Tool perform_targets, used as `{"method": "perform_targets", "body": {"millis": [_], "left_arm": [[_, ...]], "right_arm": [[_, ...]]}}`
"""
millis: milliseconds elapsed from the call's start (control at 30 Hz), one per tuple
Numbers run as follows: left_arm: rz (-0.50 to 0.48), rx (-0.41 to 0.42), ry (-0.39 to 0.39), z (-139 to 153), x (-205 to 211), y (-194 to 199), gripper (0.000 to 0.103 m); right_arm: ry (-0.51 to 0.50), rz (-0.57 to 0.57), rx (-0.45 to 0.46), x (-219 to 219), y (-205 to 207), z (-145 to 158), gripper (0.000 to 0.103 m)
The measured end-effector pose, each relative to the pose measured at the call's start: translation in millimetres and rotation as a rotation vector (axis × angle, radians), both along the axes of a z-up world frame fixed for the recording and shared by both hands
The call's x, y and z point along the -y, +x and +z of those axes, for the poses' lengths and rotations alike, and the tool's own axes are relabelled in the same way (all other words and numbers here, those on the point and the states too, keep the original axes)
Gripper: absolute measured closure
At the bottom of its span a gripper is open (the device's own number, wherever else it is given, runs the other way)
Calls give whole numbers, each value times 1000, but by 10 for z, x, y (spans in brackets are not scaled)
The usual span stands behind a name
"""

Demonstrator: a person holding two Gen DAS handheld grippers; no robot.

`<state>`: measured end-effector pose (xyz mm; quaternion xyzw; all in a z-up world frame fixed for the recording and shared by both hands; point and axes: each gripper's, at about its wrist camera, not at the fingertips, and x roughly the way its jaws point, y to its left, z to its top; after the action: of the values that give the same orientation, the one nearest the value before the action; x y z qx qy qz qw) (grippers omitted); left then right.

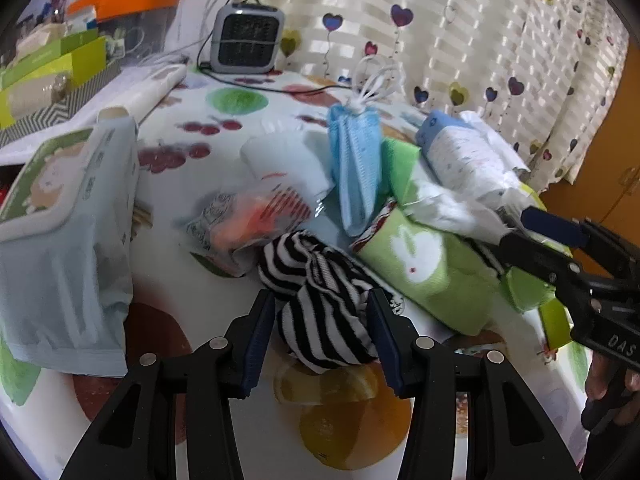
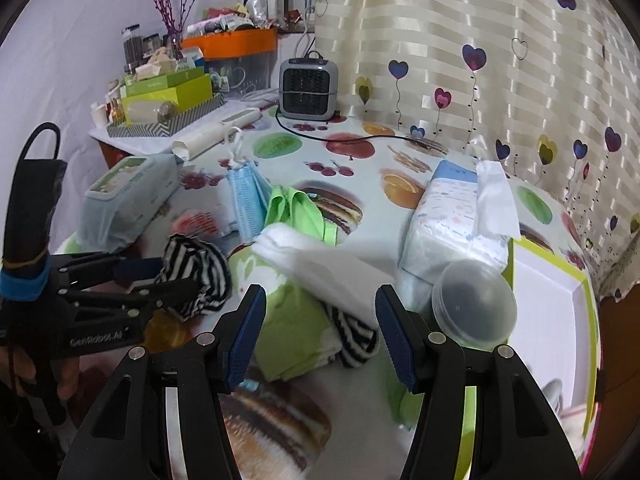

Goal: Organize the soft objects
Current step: 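Grasp the zebra-striped cloth with the left gripper while the right grasps the folded white cloth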

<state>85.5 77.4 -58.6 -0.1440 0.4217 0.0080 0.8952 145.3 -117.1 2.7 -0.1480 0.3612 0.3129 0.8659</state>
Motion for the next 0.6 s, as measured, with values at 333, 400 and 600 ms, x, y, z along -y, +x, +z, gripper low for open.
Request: {"method": "perform_targets", "body": {"millis": [333,400,600], "left_arm": [[-7,30,33,-20,-13,-7,68],[-3,31,31,-23,-29,-9,77],[-10,36,18,-12,-32,-37,87]], "right_arm": [[-82,51,-25,-258,228,-134,45],[-101,58,-52,-296,272,-185,45],[-90,36,-83,-252,329,-221,77]]}}
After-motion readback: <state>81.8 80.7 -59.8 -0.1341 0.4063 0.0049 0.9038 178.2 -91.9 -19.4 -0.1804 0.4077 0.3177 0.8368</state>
